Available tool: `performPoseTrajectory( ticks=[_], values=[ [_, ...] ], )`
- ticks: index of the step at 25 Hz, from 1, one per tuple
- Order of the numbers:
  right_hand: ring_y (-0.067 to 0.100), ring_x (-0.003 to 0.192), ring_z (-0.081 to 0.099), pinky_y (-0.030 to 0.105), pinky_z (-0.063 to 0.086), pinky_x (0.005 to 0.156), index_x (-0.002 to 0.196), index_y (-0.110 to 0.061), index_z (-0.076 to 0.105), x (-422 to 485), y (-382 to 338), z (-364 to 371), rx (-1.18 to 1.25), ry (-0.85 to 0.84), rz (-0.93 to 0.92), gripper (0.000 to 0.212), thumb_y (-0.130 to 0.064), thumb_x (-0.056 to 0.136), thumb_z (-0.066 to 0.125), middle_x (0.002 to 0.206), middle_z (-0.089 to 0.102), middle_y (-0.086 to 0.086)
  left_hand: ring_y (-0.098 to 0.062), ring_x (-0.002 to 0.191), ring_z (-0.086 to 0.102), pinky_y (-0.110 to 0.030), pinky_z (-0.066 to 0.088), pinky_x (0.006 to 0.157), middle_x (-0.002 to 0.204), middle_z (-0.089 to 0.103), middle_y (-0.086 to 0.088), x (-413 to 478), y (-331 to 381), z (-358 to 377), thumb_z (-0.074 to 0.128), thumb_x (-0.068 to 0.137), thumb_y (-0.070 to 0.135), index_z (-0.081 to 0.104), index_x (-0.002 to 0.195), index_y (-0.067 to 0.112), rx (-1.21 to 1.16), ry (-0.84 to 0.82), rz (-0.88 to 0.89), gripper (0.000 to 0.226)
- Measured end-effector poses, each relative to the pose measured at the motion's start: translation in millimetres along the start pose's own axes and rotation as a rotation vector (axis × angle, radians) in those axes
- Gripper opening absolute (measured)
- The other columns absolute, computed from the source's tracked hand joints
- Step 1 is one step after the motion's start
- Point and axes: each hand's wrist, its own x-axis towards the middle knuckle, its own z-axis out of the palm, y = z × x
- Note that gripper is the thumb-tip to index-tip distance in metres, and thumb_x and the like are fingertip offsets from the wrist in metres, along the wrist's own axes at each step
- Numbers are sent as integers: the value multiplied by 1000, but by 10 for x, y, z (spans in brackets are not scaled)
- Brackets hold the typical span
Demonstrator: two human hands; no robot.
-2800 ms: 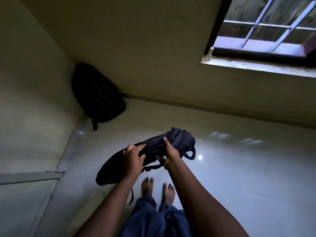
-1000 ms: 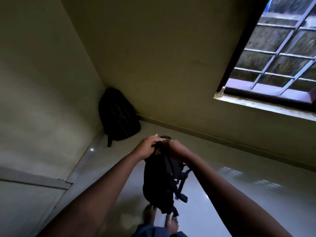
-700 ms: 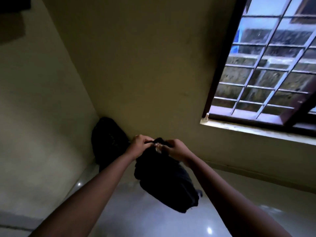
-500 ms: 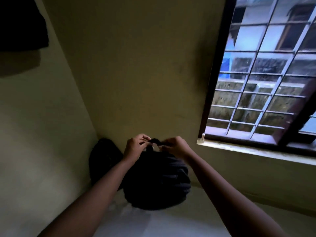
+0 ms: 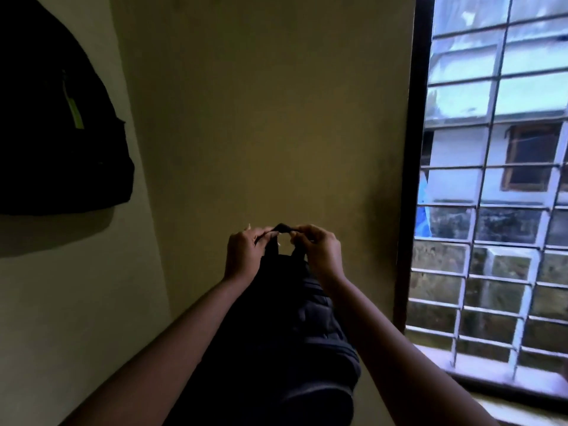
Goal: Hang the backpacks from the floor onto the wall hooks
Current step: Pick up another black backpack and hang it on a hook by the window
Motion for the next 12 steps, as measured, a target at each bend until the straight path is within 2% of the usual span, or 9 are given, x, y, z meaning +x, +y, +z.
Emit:
performPoseTrajectory(
  ticks=[2,5,7,9,10,12],
  values=[
    [-6,46,51,8,34,44,91,-18,75,437,-200,46,-28,57,-67,13,-23,83,66,70,67,-7,-23,86,71,-18,48,69,98,74,-18,472,21,43,63,85,16,70,103,-2,3,31,67,26],
    [-6,49,56,8,44,48,94,-16,75,1030,-589,69,-32,122,-165,16,-25,85,65,75,71,-4,-24,87,71,-26,54,70,101,73,-19,1169,97,84,61,87,19,68,106,-2,-68,94,134,29],
    [-2,55,65,18,56,59,94,-17,74,1368,-881,56,-11,159,-228,15,-26,85,65,75,73,-1,-22,84,70,-24,55,67,100,73,-19,1602,203,104,59,88,21,68,107,-2,-127,138,172,31],
    [12,62,71,33,60,66,91,-19,73,1665,-1147,22,-10,202,-266,15,-30,86,64,70,71,-4,-17,79,67,-9,47,57,97,74,-17,2016,338,133,57,90,24,68,108,0,-178,161,194,32],
    [14,62,71,35,60,67,91,-20,72,1819,-1273,-13,-22,228,-295,15,-32,86,63,67,69,-6,-16,80,67,-8,43,55,97,74,-16,2226,405,160,56,90,26,68,108,1,-200,165,211,33],
    [11,58,70,32,59,65,93,-20,72,2120,-1484,-106,-52,287,-351,17,-33,87,62,65,67,-8,-19,87,69,-16,46,63,100,74,-14,2621,553,229,54,91,29,69,108,3,-242,174,255,34]
  ],
)
